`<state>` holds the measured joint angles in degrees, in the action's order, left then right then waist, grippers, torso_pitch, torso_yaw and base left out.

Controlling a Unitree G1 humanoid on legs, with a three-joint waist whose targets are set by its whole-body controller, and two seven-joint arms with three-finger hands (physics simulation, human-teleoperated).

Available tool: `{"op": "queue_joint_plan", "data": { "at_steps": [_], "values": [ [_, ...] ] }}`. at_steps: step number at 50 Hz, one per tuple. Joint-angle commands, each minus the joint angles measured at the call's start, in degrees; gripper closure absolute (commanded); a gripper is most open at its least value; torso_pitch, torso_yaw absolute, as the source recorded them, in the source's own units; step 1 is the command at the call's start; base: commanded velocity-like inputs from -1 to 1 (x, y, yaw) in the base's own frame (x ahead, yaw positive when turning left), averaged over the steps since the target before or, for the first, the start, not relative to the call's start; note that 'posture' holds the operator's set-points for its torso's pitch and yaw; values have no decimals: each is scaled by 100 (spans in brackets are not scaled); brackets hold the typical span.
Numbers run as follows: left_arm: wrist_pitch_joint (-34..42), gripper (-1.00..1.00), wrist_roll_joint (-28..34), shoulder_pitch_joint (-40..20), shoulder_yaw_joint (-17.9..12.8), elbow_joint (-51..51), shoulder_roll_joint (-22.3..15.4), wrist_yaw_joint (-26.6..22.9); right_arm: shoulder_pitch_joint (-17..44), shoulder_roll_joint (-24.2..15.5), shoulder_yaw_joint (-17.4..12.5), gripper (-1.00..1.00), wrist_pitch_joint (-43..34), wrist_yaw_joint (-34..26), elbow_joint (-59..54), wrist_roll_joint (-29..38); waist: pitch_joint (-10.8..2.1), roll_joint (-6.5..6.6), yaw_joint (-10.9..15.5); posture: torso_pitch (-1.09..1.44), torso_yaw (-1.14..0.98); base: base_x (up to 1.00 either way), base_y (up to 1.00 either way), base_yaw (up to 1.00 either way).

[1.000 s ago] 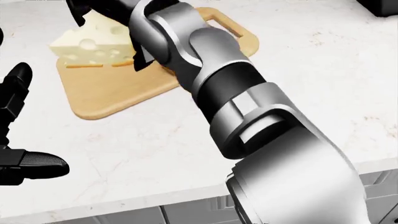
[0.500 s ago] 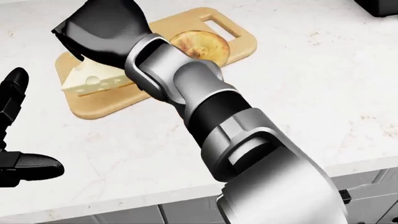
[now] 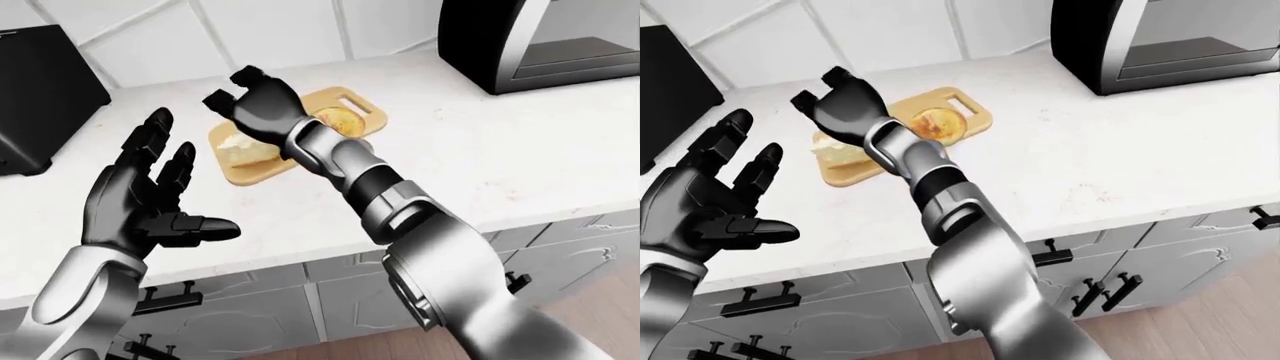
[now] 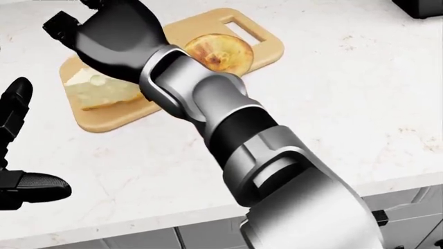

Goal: Place the bread and cheese on the cutting board.

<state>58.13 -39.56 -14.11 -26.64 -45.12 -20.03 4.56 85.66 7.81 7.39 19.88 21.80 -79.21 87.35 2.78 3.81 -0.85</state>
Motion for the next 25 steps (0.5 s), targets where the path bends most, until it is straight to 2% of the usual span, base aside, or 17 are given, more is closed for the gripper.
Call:
{"op": "queue_joint_plan", "data": {
  "at_steps": [1, 10, 12, 14, 17, 21, 25],
  "values": [
    [-176, -100, -5, -102, -75, -145, -65, -7, 245, -22, -40, -100, -22, 122, 247, -69, -151, 43, 1, 0, 0, 0, 0, 0],
    [-185, -100, -5, -105, -98, -118, -73, -21, 279, -71, -130, -100, 40, -52, 275, -209, -152, 44, 3, 0, 0, 0, 0, 0],
    [-178, -100, -16, -114, -109, -117, -77, -12, 309, -110, -252, -100, 87, -279, 305, -447, -151, 42, 1, 0, 0, 0, 0, 0],
    [-187, -100, -18, -126, -120, -96, -85, -8, 405, -195, -562, -100, 122, -721, 376, -1002, -147, 37, -1, 0, 0, 0, 0, 0],
    [-167, -100, -33, -144, -83, -125, -72, 33, 541, -360, -698, -100, 115, -1048, 458, -1591, -140, 24, -4, 0, 0, 0, 0, 0],
    [-116, -100, -68, -177, -67, -168, -75, 88, 607, -462, -597, -100, 105, -1198, 537, -2009, -135, 7, -6, 0, 0, 0, 0, 0],
    [-26, -100, -121, -245, -37, -233, -90, 175, 700, -505, -625, -100, 34, -1629, 763, -2589, -136, 10, -24, 0, 0, 0, 0, 0]
  ]
}}
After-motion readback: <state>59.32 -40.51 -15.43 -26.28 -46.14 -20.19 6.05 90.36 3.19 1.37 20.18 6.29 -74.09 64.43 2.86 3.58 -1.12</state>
